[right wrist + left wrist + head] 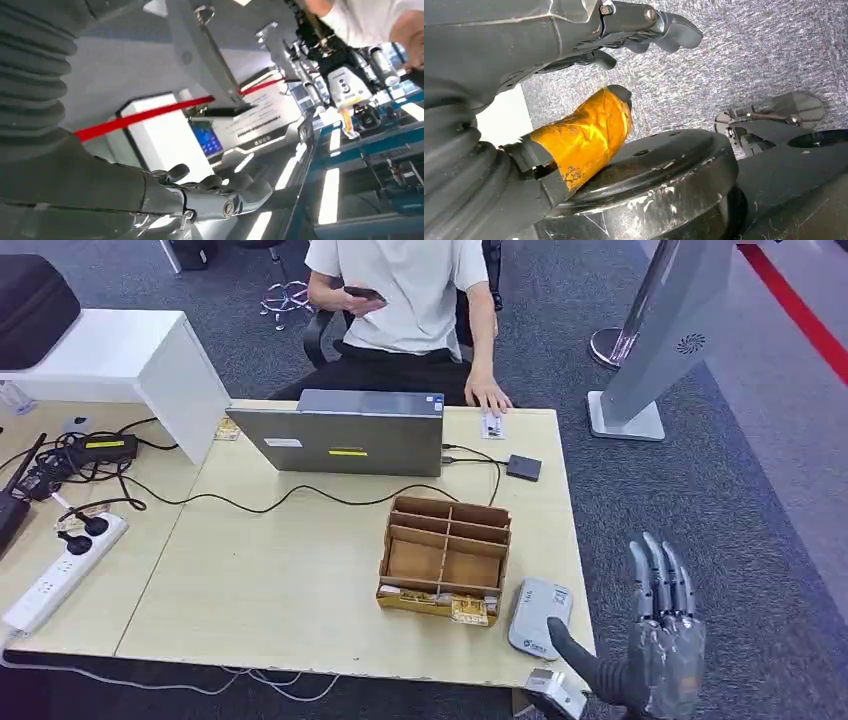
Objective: Pass the card to the sensor for recognition and then transmit it.
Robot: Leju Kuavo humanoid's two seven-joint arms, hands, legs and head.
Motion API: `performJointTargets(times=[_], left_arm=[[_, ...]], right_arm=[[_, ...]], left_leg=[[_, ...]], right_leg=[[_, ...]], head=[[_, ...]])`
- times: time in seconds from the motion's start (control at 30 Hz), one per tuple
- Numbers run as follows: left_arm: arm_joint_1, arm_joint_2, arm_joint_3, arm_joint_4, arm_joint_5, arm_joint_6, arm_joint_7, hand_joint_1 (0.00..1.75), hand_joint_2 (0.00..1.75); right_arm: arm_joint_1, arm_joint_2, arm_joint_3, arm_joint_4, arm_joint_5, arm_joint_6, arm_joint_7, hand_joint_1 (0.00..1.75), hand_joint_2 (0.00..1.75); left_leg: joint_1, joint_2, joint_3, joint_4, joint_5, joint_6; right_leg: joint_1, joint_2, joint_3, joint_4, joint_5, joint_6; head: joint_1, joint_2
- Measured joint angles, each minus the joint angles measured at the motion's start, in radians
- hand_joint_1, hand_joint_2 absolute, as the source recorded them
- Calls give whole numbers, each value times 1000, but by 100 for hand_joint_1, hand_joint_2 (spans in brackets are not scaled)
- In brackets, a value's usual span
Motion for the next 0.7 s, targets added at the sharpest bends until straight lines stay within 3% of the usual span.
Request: performJointTargets(times=[0.13,0.4,0.7], left_arm=[[-1,-1,0,0,-12,3,0,0,175],[-4,-1,0,0,-28,1,-2,0,175],[-5,-1,0,0,-29,0,-2,0,175]], right_arm=[[12,-1,16,8,242,-3,122,0,175],[-40,-10,99,111,243,-3,183,0,175],[-63,-10,139,164,243,-4,190,0,175]], left_leg=[[0,0,0,0,0,0],[0,0,1,0,1,0],[0,0,0,0,1,0]], right_leg=[[0,0,0,0,0,0],[0,0,1,0,0,0],[0,0,1,0,0,0]], head=[[0,0],[0,0],[0,0]])
